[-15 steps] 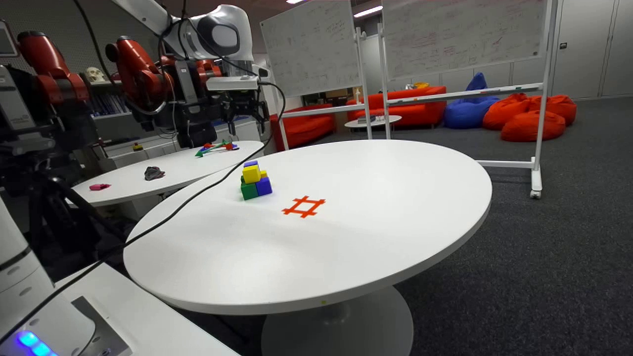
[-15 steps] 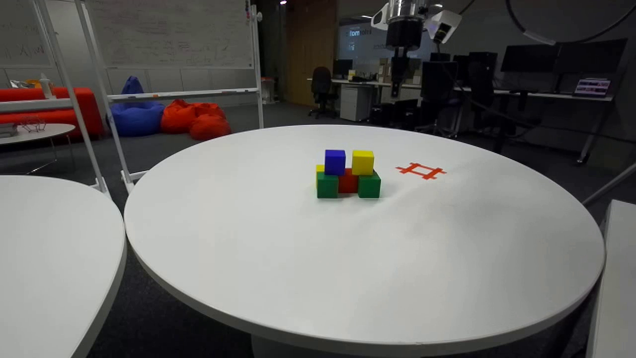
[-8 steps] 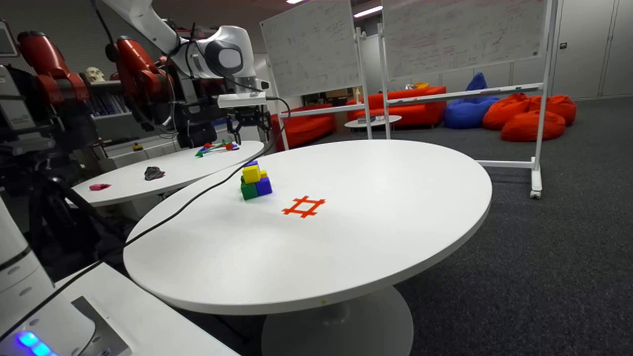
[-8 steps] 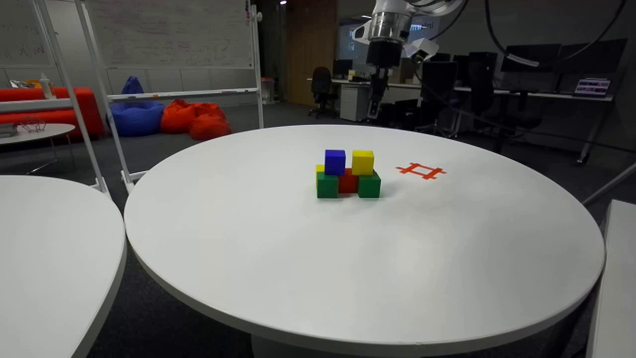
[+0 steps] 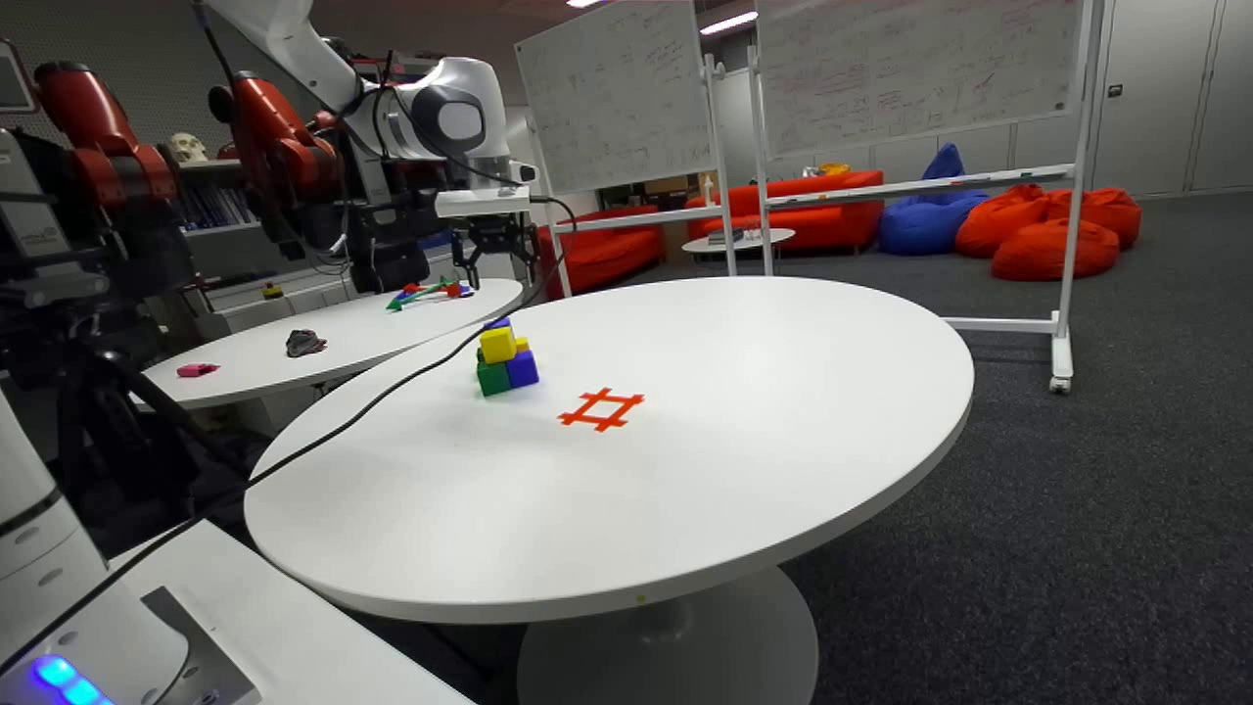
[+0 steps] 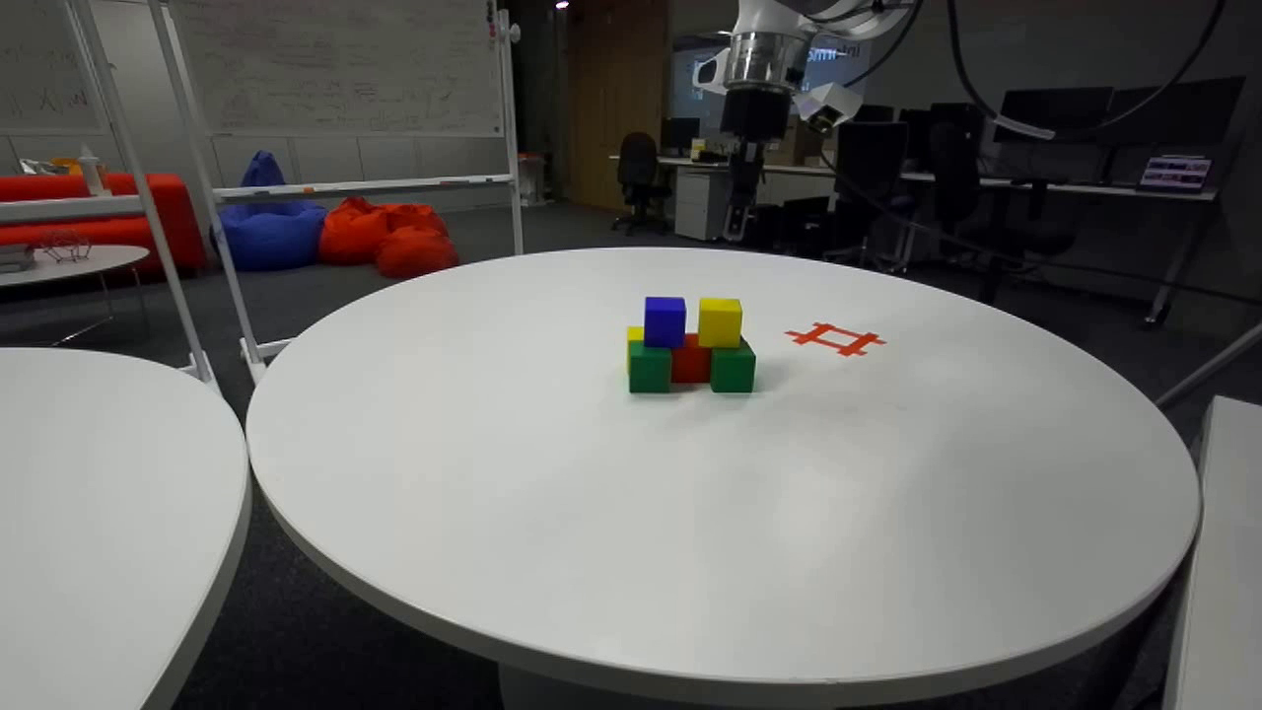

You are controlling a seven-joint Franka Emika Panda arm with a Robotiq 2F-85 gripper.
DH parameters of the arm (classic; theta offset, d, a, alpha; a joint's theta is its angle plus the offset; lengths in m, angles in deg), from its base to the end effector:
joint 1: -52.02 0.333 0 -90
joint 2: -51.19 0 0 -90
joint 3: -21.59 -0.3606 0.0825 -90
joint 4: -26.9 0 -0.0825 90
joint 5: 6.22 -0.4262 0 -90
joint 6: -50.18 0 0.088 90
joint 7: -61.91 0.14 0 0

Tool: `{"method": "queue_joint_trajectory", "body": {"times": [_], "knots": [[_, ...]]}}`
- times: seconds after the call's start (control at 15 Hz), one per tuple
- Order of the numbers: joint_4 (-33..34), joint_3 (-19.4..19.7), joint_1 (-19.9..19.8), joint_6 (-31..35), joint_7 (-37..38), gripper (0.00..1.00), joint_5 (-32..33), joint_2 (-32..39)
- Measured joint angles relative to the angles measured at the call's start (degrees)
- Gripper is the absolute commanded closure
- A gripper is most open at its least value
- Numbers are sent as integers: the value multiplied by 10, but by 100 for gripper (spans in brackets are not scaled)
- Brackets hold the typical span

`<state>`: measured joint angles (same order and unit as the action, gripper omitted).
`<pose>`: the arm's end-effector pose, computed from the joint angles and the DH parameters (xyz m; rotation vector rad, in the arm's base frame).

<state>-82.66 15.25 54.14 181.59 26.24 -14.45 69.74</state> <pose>0.6676 0.1027 0.3177 -2.8428 -0.9920 -0.1368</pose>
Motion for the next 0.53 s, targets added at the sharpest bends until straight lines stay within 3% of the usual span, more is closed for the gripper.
{"method": "queue_joint_trajectory", "body": {"times": [0.53], "knots": [[5, -2, 0, 3, 3, 0, 11, 21]]}}
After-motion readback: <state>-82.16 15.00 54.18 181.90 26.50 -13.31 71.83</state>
